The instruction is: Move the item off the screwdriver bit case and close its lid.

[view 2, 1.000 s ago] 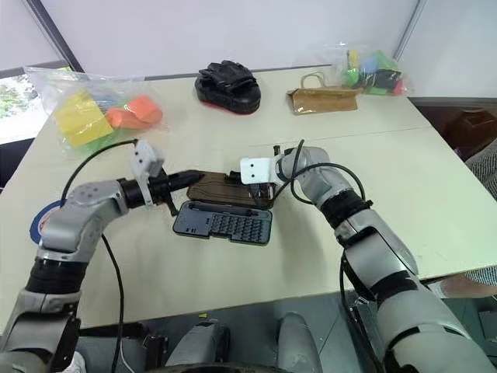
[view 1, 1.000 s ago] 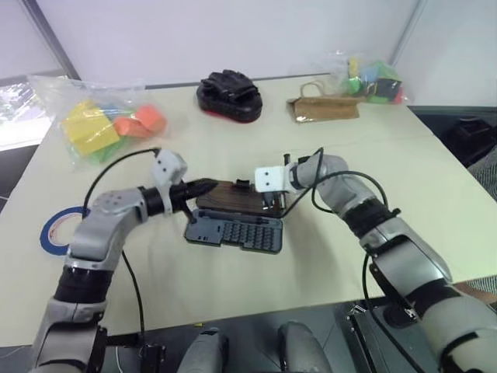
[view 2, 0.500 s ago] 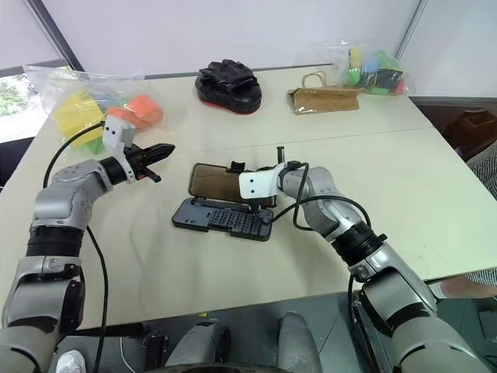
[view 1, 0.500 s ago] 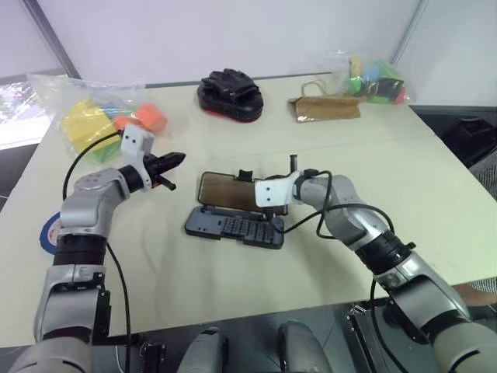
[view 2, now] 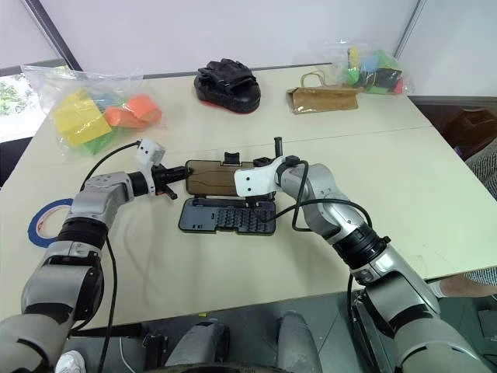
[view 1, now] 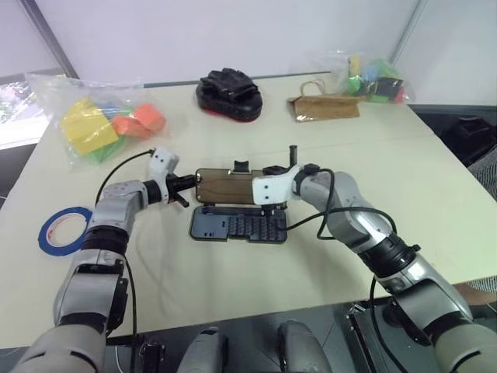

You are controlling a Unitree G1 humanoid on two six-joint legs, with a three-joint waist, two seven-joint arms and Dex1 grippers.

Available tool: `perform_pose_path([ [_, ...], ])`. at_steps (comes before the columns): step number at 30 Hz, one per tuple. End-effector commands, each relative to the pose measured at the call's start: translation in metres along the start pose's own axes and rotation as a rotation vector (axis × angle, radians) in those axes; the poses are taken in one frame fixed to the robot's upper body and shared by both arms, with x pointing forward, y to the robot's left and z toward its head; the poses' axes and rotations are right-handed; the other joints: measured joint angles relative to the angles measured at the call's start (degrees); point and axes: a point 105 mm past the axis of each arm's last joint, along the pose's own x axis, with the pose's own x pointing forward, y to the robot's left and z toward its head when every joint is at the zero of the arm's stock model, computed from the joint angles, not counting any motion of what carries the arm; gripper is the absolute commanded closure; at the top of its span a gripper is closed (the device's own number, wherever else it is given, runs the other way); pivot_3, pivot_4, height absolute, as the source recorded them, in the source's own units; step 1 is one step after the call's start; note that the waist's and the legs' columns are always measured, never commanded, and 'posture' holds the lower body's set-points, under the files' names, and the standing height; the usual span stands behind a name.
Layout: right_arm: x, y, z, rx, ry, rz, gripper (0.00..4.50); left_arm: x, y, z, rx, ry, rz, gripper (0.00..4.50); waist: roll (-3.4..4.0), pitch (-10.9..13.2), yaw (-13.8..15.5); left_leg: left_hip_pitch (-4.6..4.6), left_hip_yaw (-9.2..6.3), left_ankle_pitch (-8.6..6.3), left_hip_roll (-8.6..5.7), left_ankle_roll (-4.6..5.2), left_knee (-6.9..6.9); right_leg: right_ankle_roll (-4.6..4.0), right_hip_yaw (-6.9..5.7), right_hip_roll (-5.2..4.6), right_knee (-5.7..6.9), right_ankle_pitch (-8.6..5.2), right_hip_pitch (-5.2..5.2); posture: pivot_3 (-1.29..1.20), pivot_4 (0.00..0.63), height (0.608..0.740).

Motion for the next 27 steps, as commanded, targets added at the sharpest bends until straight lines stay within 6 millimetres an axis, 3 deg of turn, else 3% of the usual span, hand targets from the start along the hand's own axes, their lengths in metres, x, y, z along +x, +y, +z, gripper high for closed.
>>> perform_pose_path([
  [1, -0.009, -0.015, 0.001, -0.007, 0.0, -0.056, 4.45, 0.005, -0.003, 0.014, 0.054, -0.027, -0.033, 4.5, -0.02, 0.0, -0.1, 0.0, 0.01, 0.0, 0.0, 0.0, 0.0, 0.0, 0.0, 0.0, 0.0, 0.0, 0.0, 0.0, 0.15, 0.74],
  [6, -0.009, -0.011, 0.001, 0.002, -0.003, -0.029, 4.45, 0.009, -0.005, 0.02, 0.053, -0.054, -0.051, 4.5, -0.03, 0.0, -0.1, -0.02, 0.0, 0.0, 0.0, 0.0, 0.0, 0.0, -0.03, 0.0, 0.01, 0.0, 0.0, 0.0, 0.15, 0.74],
  [7, -0.009, -0.01, 0.002, 0.007, -0.009, -0.022, 4.19, 0.01, -0.005, 0.023, 0.049, -0.071, -0.056, 4.5, -0.03, 0.0, -0.1, -0.01, 0.01, 0.0, 0.0, 0.01, 0.01, 0.0, -0.03, 0.0, 0.01, 0.0, 0.0, 0.0, 0.15, 0.74],
  [10, -0.009, -0.008, 0.002, 0.02, -0.01, -0.009, 3.1, 0.01, -0.007, 0.028, 0.037, -0.103, -0.071, 4.5, -0.03, 0.0, -0.1, -0.02, -0.01, 0.0, 0.0, 0.01, 0.0, 0.0, -0.04, 0.0, 0.01, 0.0, 0.0, 0.0, 0.15, 0.74],
  [15, -0.013, -0.013, 0.001, 0.065, -0.006, 0.002, 0.56, 0.009, -0.008, 0.028, 0.034, -0.105, -0.085, 4.5, -0.03, 0.0, -0.1, -0.03, -0.02, 0.0, 0.0, 0.01, 0.01, 0.0, -0.05, 0.0, 0.03, 0.0, -0.01, 0.0, 0.15, 0.74],
  [20, -0.035, -0.034, -0.01, 0.169, 0.036, -0.006, 0.56, 0.009, -0.011, 0.027, 0.033, -0.11, -0.105, 4.5, -0.02, 0.0, 0.0, -0.06, -0.04, 0.0, 0.0, 0.01, 0.02, 0.0, -0.07, 0.0, 0.03, 0.0, -0.01, 0.0, 0.15, 0.74],
  [27, -0.078, -0.065, -0.043, 0.307, 0.165, -0.102, 0.56, 0.012, -0.02, 0.029, 0.035, -0.116, -0.162, 4.5, -0.02, 0.0, 0.3, -0.11, -0.06, -0.01, -0.01, 0.02, 0.04, 0.0, -0.1, 0.0, 0.05, 0.0, -0.01, 0.0, 0.15, 0.74],
])
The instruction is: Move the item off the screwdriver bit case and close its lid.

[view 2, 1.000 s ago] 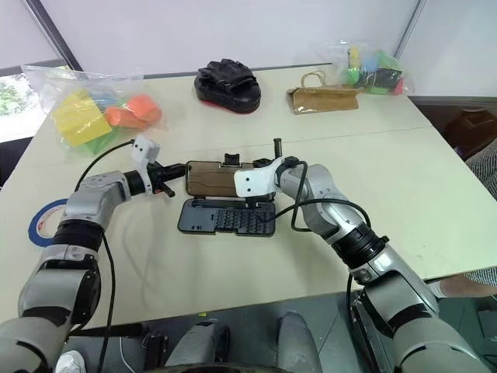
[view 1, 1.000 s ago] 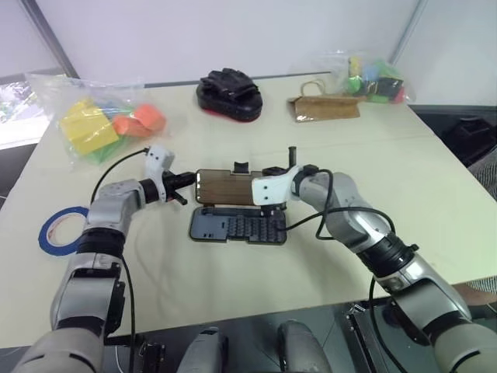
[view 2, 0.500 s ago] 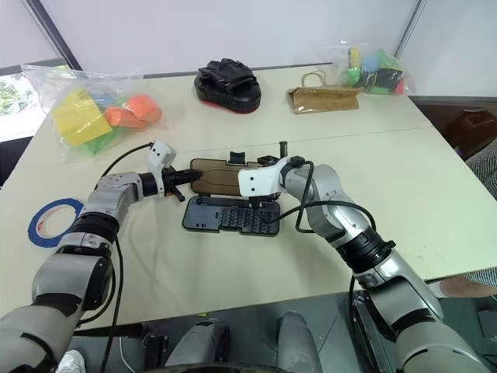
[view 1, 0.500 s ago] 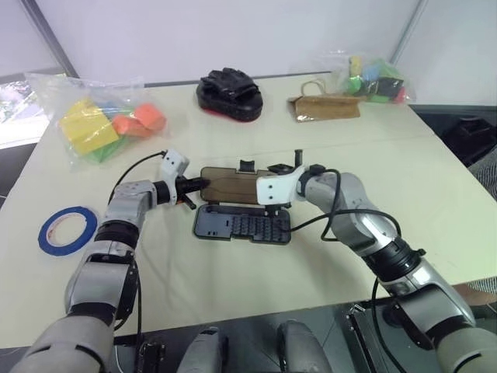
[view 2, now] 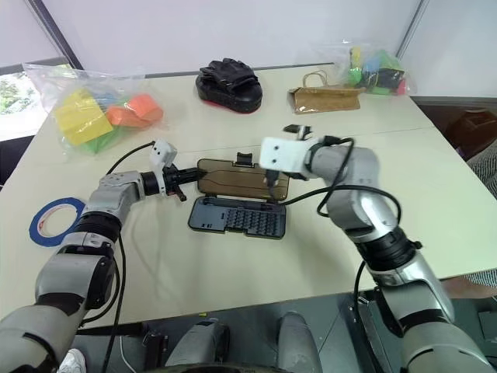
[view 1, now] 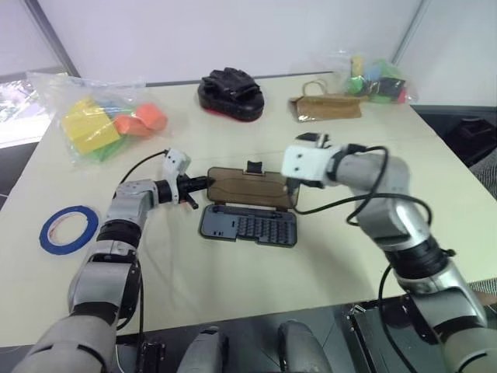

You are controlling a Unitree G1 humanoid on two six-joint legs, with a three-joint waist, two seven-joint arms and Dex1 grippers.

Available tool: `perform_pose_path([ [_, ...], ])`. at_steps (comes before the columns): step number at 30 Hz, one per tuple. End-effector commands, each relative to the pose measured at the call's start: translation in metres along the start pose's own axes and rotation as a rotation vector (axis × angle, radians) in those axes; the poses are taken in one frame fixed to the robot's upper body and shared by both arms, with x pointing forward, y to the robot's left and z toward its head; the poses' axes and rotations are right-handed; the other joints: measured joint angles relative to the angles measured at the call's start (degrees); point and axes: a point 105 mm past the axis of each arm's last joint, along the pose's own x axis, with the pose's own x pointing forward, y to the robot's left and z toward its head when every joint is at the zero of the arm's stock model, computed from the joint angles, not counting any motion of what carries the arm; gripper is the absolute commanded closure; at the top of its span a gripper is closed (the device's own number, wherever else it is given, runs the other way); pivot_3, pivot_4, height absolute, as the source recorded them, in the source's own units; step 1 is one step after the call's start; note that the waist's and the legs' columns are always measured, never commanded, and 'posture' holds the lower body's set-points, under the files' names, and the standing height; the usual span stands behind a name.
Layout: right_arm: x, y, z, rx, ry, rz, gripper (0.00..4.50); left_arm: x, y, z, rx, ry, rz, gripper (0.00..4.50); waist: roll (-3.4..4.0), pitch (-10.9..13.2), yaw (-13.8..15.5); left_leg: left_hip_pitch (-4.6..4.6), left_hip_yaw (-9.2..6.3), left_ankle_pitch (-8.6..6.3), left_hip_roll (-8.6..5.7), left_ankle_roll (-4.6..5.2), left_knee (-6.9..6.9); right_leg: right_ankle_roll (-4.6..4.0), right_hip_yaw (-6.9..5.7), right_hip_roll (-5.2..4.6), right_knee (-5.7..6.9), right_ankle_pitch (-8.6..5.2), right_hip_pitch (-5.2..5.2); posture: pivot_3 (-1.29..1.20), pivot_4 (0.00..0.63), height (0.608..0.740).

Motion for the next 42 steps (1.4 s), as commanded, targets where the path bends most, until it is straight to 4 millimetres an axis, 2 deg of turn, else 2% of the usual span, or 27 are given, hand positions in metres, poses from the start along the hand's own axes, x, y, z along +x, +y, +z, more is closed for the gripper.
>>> perform_pose_path([
  [1, -0.026, -0.03, -0.004, 0.04, 0.022, -0.095, 0.56, 0.002, -0.006, 0.017, 0.043, -0.049, -0.048, 4.5, 0.01, 0.0, 0.0, -0.02, 0.0, 0.0, 0.0, 0.0, 0.0, 0.0, 0.0, 0.0, 0.0, 0.0, 0.0, 0.0, 0.15, 0.74],
  [6, -0.043, -0.052, -0.021, 0.094, 0.099, -0.182, 0.56, -0.002, -0.015, 0.014, 0.062, -0.035, -0.124, 4.5, 0.01, 0.0, -0.2, -0.04, 0.01, -0.01, 0.0, 0.01, 0.0, 0.0, 0.0, 0.0, 0.0, 0.0, -0.04, 0.0, 0.15, 0.74],
  [9, -0.048, -0.057, -0.03, 0.115, 0.137, -0.211, 0.56, -0.006, -0.021, 0.015, 0.082, -0.028, -0.175, 4.5, 0.01, 0.0, -0.1, -0.05, 0.01, -0.01, 0.0, 0.02, 0.0, 0.0, 0.0, 0.0, 0.0, 0.0, -0.04, 0.0, 0.15, 0.74],
  [17, -0.049, -0.043, -0.04, 0.136, 0.168, -0.186, 0.56, -0.028, -0.04, 0.015, 0.149, 0.035, -0.312, 4.5, 0.03, 0.0, -0.2, -0.1, 0.02, -0.02, 0.01, 0.03, 0.0, 0.0, 0.01, 0.0, 0.02, 0.0, -0.08, 0.0, 0.15, 0.74],
  [23, -0.048, -0.034, -0.04, 0.192, 0.157, -0.159, 0.56, -0.048, -0.061, -0.004, 0.192, 0.151, -0.43, 4.5, 0.06, 0.0, -0.3, -0.1, 0.01, -0.02, 0.02, 0.04, 0.0, 0.0, 0.02, 0.0, 0.01, 0.0, -0.1, 0.0, 0.15, 0.74],
  [28, -0.042, -0.015, -0.027, 0.37, 0.059, -0.066, 0.56, -0.059, -0.074, -0.02, 0.232, 0.237, -0.515, 4.5, 0.09, 0.1, -0.2, -0.09, 0.0, -0.02, 0.04, 0.04, 0.01, 0.0, 0.04, 0.0, 0.0, 0.0, -0.11, 0.0, 0.15, 0.74],
  [30, -0.041, -0.002, -0.014, 0.466, -0.022, 0.022, 0.56, -0.05, -0.068, -0.011, 0.24, 0.21, -0.488, 4.5, 0.09, 0.1, 0.1, -0.1, 0.01, -0.02, 0.04, 0.04, 0.03, 0.0, 0.04, -0.01, 0.0, 0.0, -0.1, 0.0, 0.15, 0.74],
  [32, -0.042, 0.006, 0.001, 0.592, -0.108, 0.094, 0.56, -0.036, -0.06, 0.008, 0.239, 0.152, -0.438, 4.5, 0.08, 0.1, 0.8, -0.1, 0.01, -0.03, 0.03, 0.05, 0.09, 0.0, 0.04, -0.01, -0.01, 0.0, -0.08, 0.0, 0.15, 0.74],
  [37, -0.043, 0.018, 0.021, 0.743, -0.194, 0.221, 0.56, -0.005, -0.052, 0.049, 0.247, 0.056, -0.412, 4.5, 0.07, 0.1, 1.4, -0.23, -0.03, -0.02, -0.02, 0.05, 0.25, 0.0, 0.0, -0.01, 0.03, 0.0, -0.07, 0.0, 0.15, 0.74],
  [41, -0.052, 0.047, 0.042, 0.804, -0.259, 0.423, 0.56, 0.018, -0.056, 0.063, 0.29, 0.049, -0.439, 4.5, 0.07, 0.1, 1.0, -0.24, -0.04, -0.05, -0.03, 0.09, 0.19, 0.0, -0.03, -0.01, 0.05, 0.0, -0.1, 0.0, 0.15, 0.74],
  [42, -0.054, 0.053, 0.045, 0.814, -0.27, 0.458, 1.07, 0.022, -0.057, 0.064, 0.299, 0.052, -0.446, 4.5, 0.07, 0.1, 0.9, -0.24, -0.05, -0.05, -0.02, 0.1, 0.16, 0.0, -0.05, -0.01, 0.04, 0.0, -0.11, 0.0, 0.15, 0.74],
])
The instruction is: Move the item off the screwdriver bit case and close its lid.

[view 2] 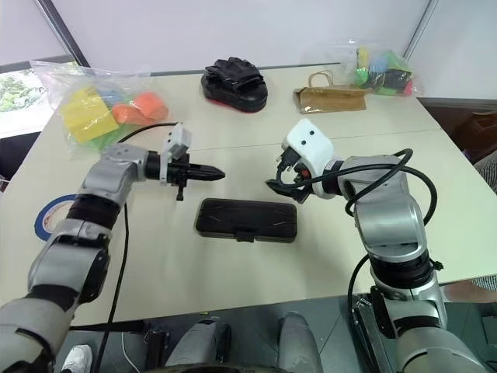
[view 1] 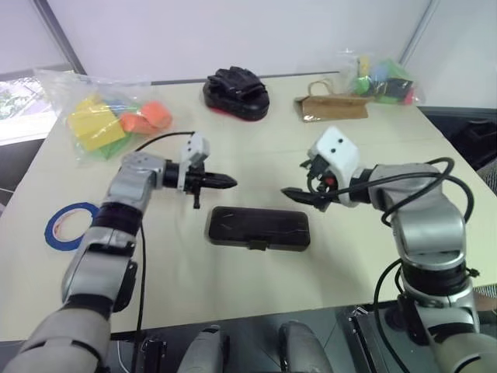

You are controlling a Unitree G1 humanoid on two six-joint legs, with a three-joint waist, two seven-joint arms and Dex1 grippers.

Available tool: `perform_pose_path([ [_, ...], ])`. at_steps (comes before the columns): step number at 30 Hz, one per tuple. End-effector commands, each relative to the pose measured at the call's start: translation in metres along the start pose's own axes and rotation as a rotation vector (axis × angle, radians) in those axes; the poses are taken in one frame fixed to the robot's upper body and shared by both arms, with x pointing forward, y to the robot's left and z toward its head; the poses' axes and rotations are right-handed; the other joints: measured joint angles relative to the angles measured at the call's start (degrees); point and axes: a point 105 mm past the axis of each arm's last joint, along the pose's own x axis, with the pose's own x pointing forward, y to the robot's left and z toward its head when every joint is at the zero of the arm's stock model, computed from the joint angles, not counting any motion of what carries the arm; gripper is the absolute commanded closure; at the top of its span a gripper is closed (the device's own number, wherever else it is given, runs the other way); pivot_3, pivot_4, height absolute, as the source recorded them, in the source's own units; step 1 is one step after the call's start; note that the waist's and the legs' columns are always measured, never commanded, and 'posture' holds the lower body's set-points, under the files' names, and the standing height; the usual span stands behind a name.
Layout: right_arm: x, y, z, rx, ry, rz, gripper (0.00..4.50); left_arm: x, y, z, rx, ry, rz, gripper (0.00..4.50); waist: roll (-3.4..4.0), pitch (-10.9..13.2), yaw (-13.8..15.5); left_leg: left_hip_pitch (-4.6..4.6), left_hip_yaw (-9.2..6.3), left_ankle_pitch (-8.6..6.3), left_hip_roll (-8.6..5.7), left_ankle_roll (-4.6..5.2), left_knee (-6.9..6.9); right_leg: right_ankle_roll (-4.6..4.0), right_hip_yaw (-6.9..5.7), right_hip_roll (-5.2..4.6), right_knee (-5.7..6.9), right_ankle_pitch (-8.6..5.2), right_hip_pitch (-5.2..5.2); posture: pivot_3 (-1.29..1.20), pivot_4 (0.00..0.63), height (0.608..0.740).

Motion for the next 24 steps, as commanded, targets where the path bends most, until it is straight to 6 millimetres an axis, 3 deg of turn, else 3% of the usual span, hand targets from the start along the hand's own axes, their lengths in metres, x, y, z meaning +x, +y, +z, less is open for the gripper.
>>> perform_pose_path([
  [1, -0.002, 0.026, 0.003, 0.013, -0.028, 0.121, 1.35, 0.008, 0.006, 0.006, 0.048, 0.016, -0.004, 4.5, 0.0, 0.0, -0.2, 0.0, 0.0, -0.01, 0.0, 0.02, 0.0, 0.0, -0.01, 0.0, 0.0, 0.0, 0.0, 0.0, 0.15, 0.74],
  [7, 0.003, 0.062, -0.01, 0.076, -0.013, 0.299, 4.49, 0.041, -0.003, -0.006, 0.092, 0.088, -0.103, 4.5, -0.01, 0.0, 0.0, -0.01, 0.02, -0.02, 0.0, 0.03, 0.02, 0.0, -0.01, 0.0, 0.0, 0.0, -0.01, 0.0, 0.15, 0.74],
  [14, 0.017, 0.077, -0.023, 0.117, 0.025, 0.342, 4.49, 0.051, -0.017, -0.004, 0.116, 0.068, -0.215, 4.5, -0.02, 0.0, 0.0, -0.04, 0.0, -0.02, 0.0, 0.04, 0.06, 0.0, -0.01, 0.0, 0.02, 0.0, -0.02, 0.0, 0.15, 0.74],
  [19, 0.018, 0.078, -0.031, 0.135, 0.049, 0.338, 4.49, 0.036, -0.021, 0.008, 0.113, 0.053, -0.275, 4.5, -0.02, 0.0, -0.1, -0.05, 0.0, -0.02, 0.0, 0.05, 0.07, 0.0, -0.01, 0.0, 0.02, 0.0, -0.02, 0.0, 0.15, 0.74],
  [24, 0.018, 0.079, -0.038, 0.142, 0.068, 0.337, 4.49, 0.02, -0.022, 0.005, 0.106, 0.068, -0.267, 4.5, -0.02, 0.0, -0.2, -0.04, -0.02, -0.03, 0.01, 0.07, 0.06, 0.0, -0.01, 0.01, 0.03, 0.0, -0.03, 0.0, 0.15, 0.74],
])
